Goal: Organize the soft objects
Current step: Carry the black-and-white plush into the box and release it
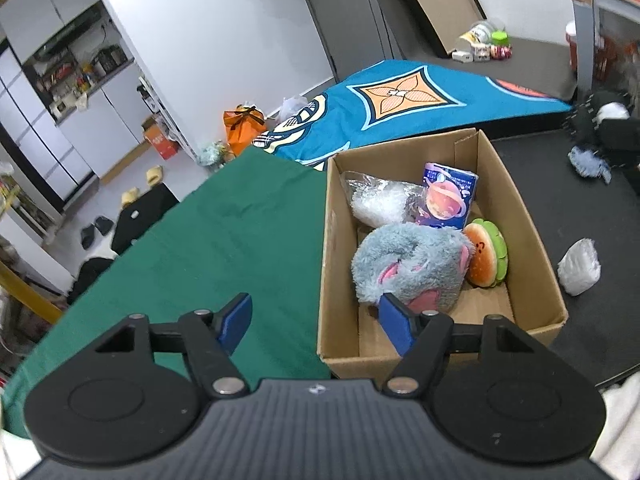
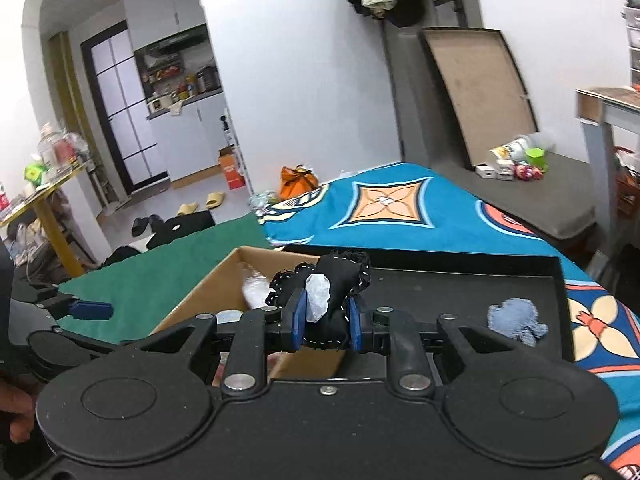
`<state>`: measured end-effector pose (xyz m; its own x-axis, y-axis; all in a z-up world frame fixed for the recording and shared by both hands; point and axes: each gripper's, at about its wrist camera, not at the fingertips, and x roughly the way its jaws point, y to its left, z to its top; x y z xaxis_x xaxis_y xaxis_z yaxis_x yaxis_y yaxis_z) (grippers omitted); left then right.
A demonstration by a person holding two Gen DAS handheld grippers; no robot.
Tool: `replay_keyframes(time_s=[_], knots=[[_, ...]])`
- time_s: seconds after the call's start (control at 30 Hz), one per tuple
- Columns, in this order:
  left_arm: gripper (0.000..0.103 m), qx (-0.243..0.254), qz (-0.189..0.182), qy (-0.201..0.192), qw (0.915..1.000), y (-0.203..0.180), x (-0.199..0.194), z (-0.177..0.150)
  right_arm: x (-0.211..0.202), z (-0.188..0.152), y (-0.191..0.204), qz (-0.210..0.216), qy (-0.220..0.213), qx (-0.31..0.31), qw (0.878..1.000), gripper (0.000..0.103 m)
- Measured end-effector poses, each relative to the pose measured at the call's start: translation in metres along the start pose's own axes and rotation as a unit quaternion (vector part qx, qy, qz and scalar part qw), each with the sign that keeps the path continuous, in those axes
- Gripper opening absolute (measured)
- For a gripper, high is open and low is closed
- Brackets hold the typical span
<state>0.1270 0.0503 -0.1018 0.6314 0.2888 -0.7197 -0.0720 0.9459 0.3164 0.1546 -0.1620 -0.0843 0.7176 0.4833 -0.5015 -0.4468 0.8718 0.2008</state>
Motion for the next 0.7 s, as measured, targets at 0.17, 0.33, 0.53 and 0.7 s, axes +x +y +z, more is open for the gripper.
replay_keyframes(time_s=[0.17,0.33,0.53,0.7], knots=[[0.065,-0.023,-0.018,-0.01,0.9995,0.008,0.003,-0.006,0.01,0.0,0.026,0.011,0.017,-0.027,0.999,0.022],[0.046,-0.038,-0.042,0.005,0.9984,0.014,0.011,-0.009,0.02,-0.004,0.046,0.017,0.03,-0.035,0.999,0.022],[0.021,-0.052,-0.073,0.027,0.9956,0.019,0.025,-0.011,0.034,-0.008,0.068,0.03,0.044,-0.038,0.998,0.023],[0.009,-0.072,-0.09,0.039,0.9926,0.025,0.032,-0.015,0.046,-0.012,0.083,0.048,0.06,-0.029,0.997,0.023]])
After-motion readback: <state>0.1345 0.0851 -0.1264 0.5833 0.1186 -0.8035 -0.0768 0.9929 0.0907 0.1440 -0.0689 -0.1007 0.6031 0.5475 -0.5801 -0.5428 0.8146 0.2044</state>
